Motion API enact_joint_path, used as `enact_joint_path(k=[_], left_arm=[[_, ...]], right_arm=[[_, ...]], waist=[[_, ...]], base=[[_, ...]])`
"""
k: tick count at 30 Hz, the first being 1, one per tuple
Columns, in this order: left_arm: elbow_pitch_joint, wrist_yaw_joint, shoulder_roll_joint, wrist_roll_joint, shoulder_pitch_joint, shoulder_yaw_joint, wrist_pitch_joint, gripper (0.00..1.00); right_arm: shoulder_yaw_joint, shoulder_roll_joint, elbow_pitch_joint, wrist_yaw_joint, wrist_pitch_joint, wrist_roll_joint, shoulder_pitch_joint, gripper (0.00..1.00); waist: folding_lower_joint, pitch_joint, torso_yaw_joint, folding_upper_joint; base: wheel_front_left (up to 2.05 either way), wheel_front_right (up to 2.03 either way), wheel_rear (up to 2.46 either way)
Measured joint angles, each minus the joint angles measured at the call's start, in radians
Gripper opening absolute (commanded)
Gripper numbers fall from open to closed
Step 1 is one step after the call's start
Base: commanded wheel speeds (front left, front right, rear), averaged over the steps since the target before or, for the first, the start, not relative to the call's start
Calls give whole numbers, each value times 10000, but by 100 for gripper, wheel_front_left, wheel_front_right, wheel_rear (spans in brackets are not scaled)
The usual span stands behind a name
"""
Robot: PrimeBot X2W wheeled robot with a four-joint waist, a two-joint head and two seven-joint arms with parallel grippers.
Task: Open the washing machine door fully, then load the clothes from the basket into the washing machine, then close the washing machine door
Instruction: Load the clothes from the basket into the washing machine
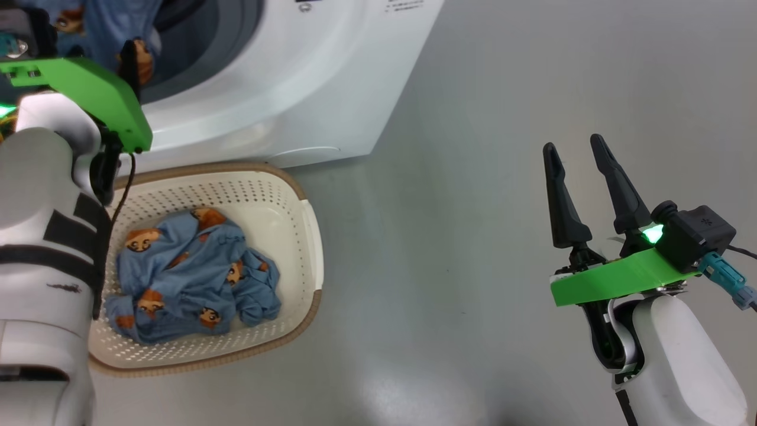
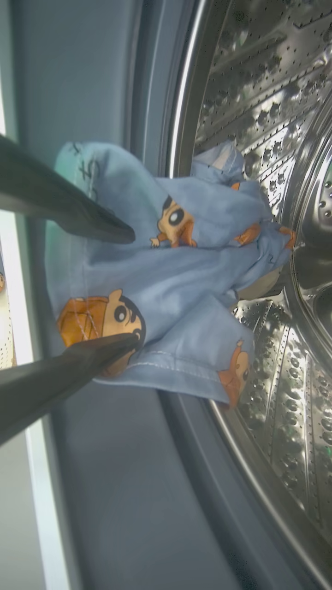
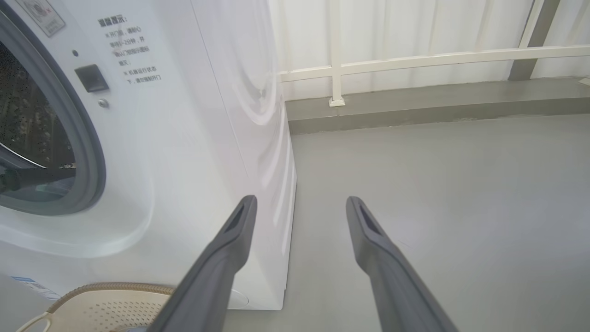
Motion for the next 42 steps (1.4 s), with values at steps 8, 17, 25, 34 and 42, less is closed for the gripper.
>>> enact_joint_path(k=[8,17,25,34,42], left_arm=[[443,915,303,33,-500,-61,836,100],[497,882,324,33,-719,-165,571,0],[150,339,314,-94,-1306,-77,-1360,0],[-217,180,696,-259,-2029,199,-2782,0],[-405,115,911,-468,-2433,545,-2930,0]], right_arm=[[29,42,-81,0,0,13,0,100],[46,77,-86,0,0,17,0,100],[115,90,-138,0,0,17,0,100],[148,113,-286,0,0,48,0,100],[345,165,-313,0,0,142,-5,100]], waist=[[0,358,-339,0],[0,516,-316,0],[0,711,-256,0],[0,1113,-582,0],[0,1594,-977,0]], base=[[0,0,0],[0,0,0],[0,0,0],[0,0,0],[0,0,0]])
